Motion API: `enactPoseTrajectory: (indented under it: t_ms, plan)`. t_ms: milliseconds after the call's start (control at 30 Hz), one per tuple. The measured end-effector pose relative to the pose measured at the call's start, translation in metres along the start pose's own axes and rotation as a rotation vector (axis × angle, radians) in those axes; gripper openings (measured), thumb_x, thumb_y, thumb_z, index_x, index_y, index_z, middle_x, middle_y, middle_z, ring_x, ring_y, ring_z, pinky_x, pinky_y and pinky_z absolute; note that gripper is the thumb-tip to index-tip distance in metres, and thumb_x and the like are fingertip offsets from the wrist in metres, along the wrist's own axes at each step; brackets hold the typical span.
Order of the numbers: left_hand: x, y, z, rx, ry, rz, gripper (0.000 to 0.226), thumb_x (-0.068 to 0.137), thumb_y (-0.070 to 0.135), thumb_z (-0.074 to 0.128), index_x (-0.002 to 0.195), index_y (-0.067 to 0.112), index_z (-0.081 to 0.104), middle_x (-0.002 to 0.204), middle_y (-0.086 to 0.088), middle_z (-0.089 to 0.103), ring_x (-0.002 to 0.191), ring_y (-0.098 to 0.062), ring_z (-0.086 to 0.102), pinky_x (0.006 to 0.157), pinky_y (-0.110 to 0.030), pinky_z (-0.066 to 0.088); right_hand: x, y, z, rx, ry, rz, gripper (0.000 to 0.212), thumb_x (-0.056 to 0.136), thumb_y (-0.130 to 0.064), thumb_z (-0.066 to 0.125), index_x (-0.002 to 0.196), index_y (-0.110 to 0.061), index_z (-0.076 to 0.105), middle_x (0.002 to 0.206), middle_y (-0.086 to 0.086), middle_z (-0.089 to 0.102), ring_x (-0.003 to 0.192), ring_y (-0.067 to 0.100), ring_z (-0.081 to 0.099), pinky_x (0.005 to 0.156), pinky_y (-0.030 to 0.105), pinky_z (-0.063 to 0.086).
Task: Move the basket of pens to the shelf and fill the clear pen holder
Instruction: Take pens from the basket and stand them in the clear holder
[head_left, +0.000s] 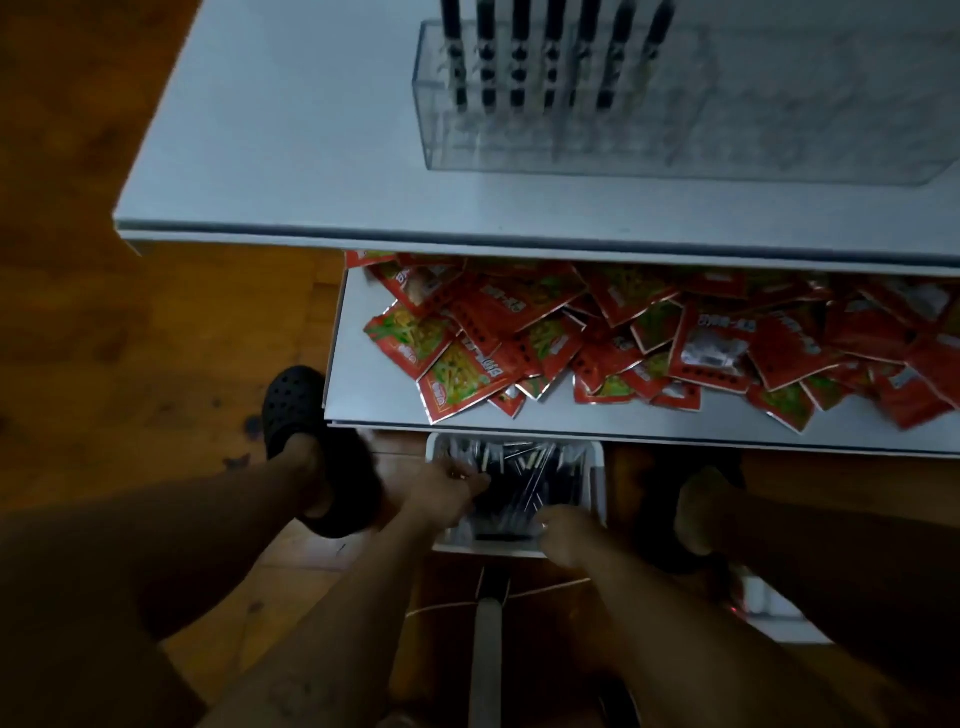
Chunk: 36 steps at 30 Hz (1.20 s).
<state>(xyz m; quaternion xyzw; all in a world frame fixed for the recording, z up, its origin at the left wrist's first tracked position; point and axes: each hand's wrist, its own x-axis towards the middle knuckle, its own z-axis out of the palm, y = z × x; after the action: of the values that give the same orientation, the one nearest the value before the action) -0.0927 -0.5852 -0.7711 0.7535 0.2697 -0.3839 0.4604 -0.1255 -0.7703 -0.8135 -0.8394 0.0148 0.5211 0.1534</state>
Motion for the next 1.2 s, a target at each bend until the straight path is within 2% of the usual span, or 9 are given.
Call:
enactPoseTrajectory:
  t_ms: [300, 467, 533, 633, 733, 800, 933, 1100, 1200]
  plan:
    - [-0.001, -0.01, 0.011, -0.042, -0.057, -0.059, 0.024, 0.089, 0.022, 0.068, 0.105, 0.009, 0.055, 0.078, -0.008, 0.06, 0.06, -0.016, 0.053, 0.044, -0.019, 0.041, 0.01, 0.006, 0.001, 0.005, 0.084, 0.034, 0.021, 0.09, -0.02, 0.058, 0.103, -0.016, 0.073, 0.106, 0.007, 0.071, 0.097, 0.023, 0.065, 0.086, 0.031, 0.054]
    - [-0.032, 0.021, 0.004, -0.042, -0.018, 0.052, 0.015, 0.09, 0.024, 0.065, 0.086, 0.013, 0.056, 0.07, -0.003, 0.056, 0.058, -0.011, 0.051, 0.05, -0.021, 0.039, -0.017, 0.0, -0.014, 0.063, 0.111, -0.005, 0.018, 0.085, -0.009, 0.057, 0.088, -0.006, 0.075, 0.1, 0.014, 0.071, 0.095, 0.03, 0.066, 0.086, 0.039, 0.056]
    - [-0.046, 0.035, 0.003, -0.08, 0.005, 0.121, 0.019, 0.087, 0.024, 0.069, 0.081, 0.018, 0.051, 0.077, -0.008, 0.061, 0.065, -0.019, 0.056, 0.059, -0.027, 0.045, -0.03, 0.002, -0.023, 0.14, 0.169, -0.031, 0.017, 0.082, -0.006, 0.06, 0.075, -0.017, 0.071, 0.092, 0.006, 0.07, 0.095, 0.027, 0.065, 0.086, 0.039, 0.055]
    - [-0.076, 0.056, -0.005, -0.078, -0.007, 0.222, 0.025, 0.082, 0.03, 0.072, 0.094, 0.018, 0.054, 0.088, -0.01, 0.065, 0.066, -0.018, 0.061, 0.061, -0.027, 0.048, -0.062, -0.008, -0.042, 0.274, 0.184, -0.118, 0.023, 0.082, 0.003, 0.061, 0.09, -0.017, 0.067, 0.081, -0.001, 0.057, 0.084, 0.022, 0.057, 0.072, 0.03, 0.05]
    - [-0.107, 0.076, -0.019, -0.009, -0.024, 0.298, 0.029, 0.087, 0.031, 0.068, 0.105, 0.014, 0.053, 0.087, -0.009, 0.064, 0.056, -0.01, 0.057, 0.052, -0.021, 0.043, -0.099, -0.021, -0.067, 0.422, 0.336, -0.195, 0.023, 0.083, 0.006, 0.061, 0.075, -0.016, 0.066, 0.068, -0.001, 0.055, 0.065, 0.017, 0.051, 0.065, 0.028, 0.042]
    - [-0.125, 0.088, -0.029, 0.047, 0.001, 0.341, 0.026, 0.088, 0.033, 0.067, 0.101, 0.013, 0.057, 0.084, -0.008, 0.065, 0.063, -0.015, 0.057, 0.054, -0.023, 0.042, -0.123, -0.029, -0.083, 0.433, 0.47, -0.261, 0.01, 0.088, -0.006, 0.065, 0.09, -0.013, 0.071, 0.075, 0.004, 0.067, 0.067, 0.018, 0.062, 0.064, 0.029, 0.051]
    - [-0.158, 0.113, -0.046, 0.072, 0.068, 0.436, 0.022, 0.091, 0.034, 0.064, 0.095, 0.013, 0.057, 0.081, -0.004, 0.064, 0.073, -0.018, 0.058, 0.054, -0.024, 0.041, -0.164, -0.041, -0.112, 0.626, 0.571, -0.388, 0.023, 0.092, -0.002, 0.06, 0.114, 0.0, 0.066, 0.091, 0.017, 0.068, 0.08, 0.026, 0.067, 0.074, 0.034, 0.058]
    - [-0.191, 0.142, -0.068, 0.199, 0.195, 0.574, 0.024, 0.089, 0.039, 0.063, 0.098, 0.017, 0.062, 0.092, -0.001, 0.067, 0.085, -0.019, 0.063, 0.071, -0.03, 0.051, -0.215, -0.058, -0.146, 0.734, 0.702, -0.521, 0.025, 0.093, -0.002, 0.059, 0.116, 0.003, 0.064, 0.076, 0.012, 0.068, 0.059, 0.014, 0.063, 0.057, 0.021, 0.053]
    - [-0.208, 0.158, -0.075, 0.298, 0.294, 0.657, 0.024, 0.088, 0.042, 0.062, 0.101, 0.021, 0.062, 0.097, 0.002, 0.066, 0.088, -0.016, 0.062, 0.072, -0.028, 0.048, -0.247, -0.065, -0.171, 0.69, 0.813, -0.565, 0.022, 0.089, -0.01, 0.066, 0.111, -0.004, 0.07, 0.07, 0.004, 0.068, 0.055, 0.003, 0.061, 0.057, 0.014, 0.049]
